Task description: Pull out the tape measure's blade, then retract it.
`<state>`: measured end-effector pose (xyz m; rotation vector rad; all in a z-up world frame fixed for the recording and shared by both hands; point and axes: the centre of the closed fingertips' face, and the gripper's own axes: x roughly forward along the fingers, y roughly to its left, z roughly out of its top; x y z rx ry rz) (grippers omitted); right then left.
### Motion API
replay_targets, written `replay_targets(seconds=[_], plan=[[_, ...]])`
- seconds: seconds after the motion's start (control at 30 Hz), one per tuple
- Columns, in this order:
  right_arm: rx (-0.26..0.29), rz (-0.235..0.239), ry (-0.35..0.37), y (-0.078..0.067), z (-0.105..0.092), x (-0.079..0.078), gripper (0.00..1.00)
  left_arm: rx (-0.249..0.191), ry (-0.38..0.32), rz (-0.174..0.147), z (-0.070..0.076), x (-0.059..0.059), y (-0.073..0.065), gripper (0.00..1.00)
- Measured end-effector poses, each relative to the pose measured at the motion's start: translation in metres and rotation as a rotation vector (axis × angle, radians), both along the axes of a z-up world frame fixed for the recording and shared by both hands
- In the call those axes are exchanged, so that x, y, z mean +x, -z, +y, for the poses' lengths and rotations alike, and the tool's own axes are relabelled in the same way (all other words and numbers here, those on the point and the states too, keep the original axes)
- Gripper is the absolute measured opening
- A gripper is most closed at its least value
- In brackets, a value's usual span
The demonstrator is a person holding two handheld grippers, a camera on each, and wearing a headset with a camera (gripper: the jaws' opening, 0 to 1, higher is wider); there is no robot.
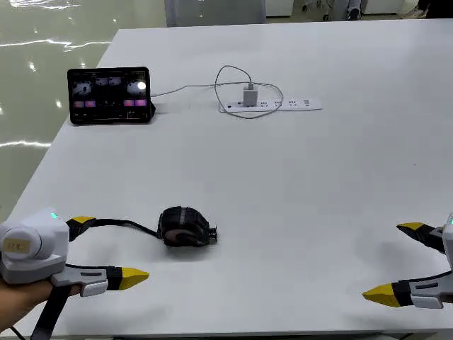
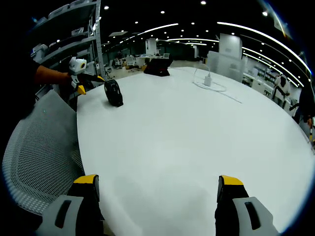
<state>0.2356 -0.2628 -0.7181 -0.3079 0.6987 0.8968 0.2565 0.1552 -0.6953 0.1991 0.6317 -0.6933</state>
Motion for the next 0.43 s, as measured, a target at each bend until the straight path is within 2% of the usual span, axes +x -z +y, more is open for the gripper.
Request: replay_targets(seconds=[0.03, 0.1, 0.43], plan=[[0.002, 0.004, 0.001, 0.0004, 0.0000, -0.0005, 0.99, 0.009, 0.002, -0.012, 0.0003, 0.0011, -0.0011, 0.99], [0.001, 0.004, 0.001, 0.0009, -0.0001, -0.0008, 0.99, 0.002, 0.003, -0.003, -0.0007, 0.0001, -0.0009, 0.99], [0.000, 0.005, 0.004, 0.0010, -0.0021, -0.0023, 0.99, 0.003, 0.005, 0.002, -0.0008, -0.0011, -0.0006, 0.99]])
